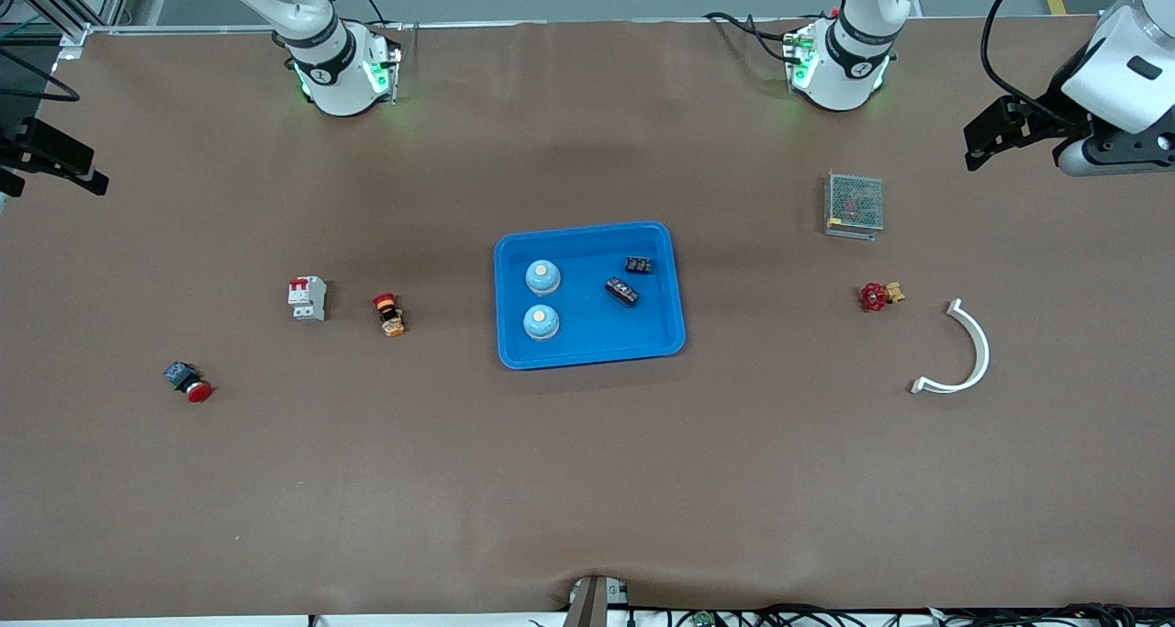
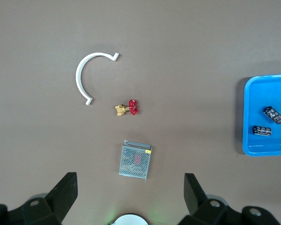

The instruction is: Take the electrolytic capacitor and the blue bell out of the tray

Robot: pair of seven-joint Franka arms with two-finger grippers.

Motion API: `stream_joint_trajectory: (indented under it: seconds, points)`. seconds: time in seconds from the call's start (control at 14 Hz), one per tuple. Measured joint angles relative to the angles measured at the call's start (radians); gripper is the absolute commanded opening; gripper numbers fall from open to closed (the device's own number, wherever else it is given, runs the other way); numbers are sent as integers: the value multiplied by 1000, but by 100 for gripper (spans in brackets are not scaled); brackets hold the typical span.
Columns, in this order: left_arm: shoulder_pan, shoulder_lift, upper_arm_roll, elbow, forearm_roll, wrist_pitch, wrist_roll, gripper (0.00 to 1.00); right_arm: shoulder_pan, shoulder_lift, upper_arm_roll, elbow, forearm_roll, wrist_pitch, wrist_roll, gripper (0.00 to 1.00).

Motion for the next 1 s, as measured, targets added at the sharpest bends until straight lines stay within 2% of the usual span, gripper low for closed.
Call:
stream_joint_trajectory:
  seconds: [0.71,1.0]
  points:
    - [0,33,1,29,0,-6,-11,100,0,0,0,0,-1,0,0,100]
    - [-11,90,-27,0,-1,-14,-149,100,-1,0,-1,1,-1,0,0,100]
